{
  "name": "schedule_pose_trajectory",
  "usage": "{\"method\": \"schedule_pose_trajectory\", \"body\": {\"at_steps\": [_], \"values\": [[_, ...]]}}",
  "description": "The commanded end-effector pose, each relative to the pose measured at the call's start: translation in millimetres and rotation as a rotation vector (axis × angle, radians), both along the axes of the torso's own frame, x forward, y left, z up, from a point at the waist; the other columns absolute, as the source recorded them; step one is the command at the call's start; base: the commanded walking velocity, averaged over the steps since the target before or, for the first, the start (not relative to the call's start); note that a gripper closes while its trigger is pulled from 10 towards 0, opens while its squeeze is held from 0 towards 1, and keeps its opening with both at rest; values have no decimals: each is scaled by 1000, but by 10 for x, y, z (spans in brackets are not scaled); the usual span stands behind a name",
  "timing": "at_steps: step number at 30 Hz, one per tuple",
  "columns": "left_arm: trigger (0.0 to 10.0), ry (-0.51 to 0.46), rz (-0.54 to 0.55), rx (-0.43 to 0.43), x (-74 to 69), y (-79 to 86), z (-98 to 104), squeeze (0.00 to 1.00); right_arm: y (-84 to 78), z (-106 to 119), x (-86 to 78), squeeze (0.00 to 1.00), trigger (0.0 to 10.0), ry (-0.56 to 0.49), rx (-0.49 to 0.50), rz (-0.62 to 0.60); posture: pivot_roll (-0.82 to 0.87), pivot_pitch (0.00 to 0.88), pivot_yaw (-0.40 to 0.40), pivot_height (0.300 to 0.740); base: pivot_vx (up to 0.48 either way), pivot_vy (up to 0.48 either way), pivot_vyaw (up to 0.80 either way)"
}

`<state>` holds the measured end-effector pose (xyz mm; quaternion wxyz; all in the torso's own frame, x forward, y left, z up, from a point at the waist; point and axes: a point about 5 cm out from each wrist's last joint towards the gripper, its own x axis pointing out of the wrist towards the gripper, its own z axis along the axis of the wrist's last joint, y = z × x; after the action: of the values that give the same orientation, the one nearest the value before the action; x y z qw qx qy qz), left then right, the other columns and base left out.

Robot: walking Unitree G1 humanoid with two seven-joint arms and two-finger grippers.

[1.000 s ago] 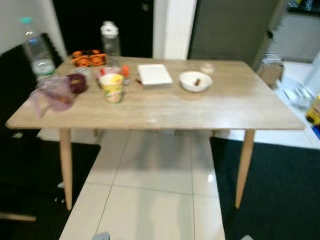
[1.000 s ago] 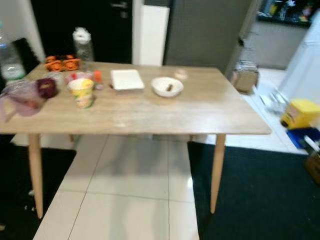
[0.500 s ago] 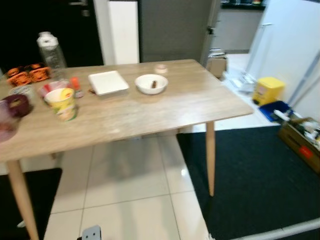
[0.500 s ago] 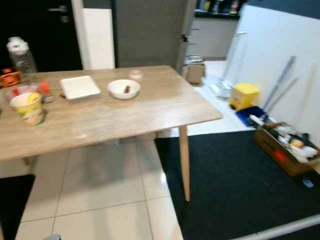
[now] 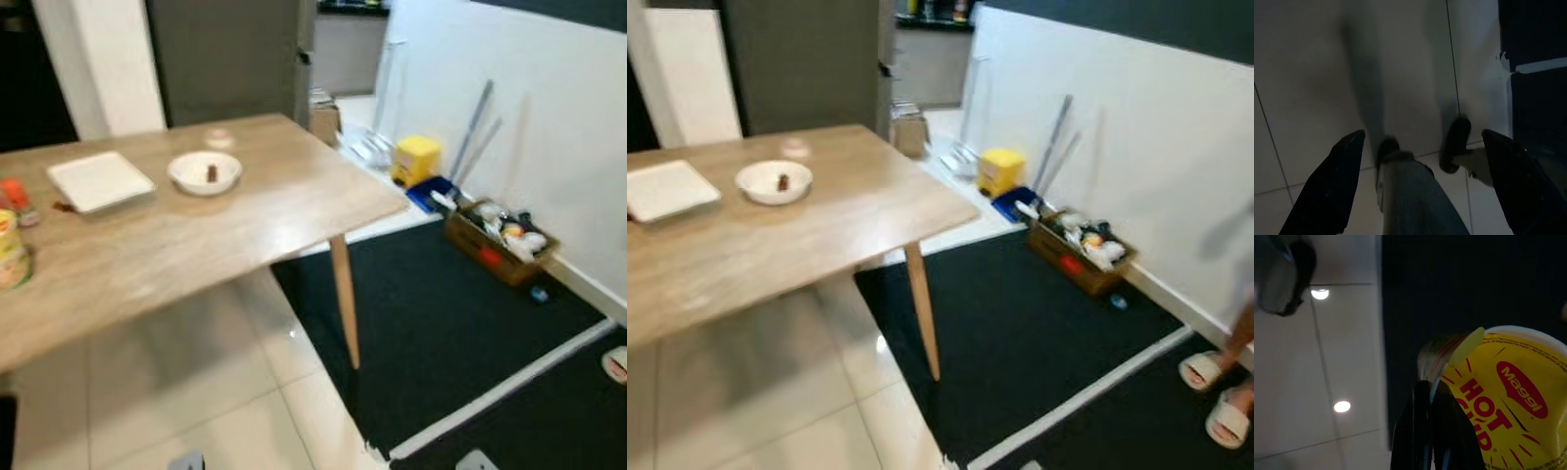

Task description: Restocking fridge

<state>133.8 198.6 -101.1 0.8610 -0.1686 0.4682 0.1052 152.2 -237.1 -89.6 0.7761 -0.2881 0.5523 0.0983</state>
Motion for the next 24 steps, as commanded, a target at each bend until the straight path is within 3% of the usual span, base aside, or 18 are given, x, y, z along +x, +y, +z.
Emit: {"method": "schedule_pose_trajectory", "body": {"at_steps": [1,8,15,24], "values": [[10000,-5,-8,-11,42,-55,5,0,-48,-14,-69,0,10000,10,-10,-21,-26,0,-37,740,0,0,-800],[10000,-20,-27,31,154,64,61,0,63,-15,-2,0,10000,-35,28,-35,-19,0,-9,740,0,0,-800],[10000,-29,-4,40,178,111,78,0,118,-6,52,0,10000,-49,34,-4,-23,0,-6,740,0,0,-800],[10000,-30,13,26,181,99,76,0,124,-40,-31,0,10000,-26,32,5,-27,0,-1,740,0,0,-800]]}}
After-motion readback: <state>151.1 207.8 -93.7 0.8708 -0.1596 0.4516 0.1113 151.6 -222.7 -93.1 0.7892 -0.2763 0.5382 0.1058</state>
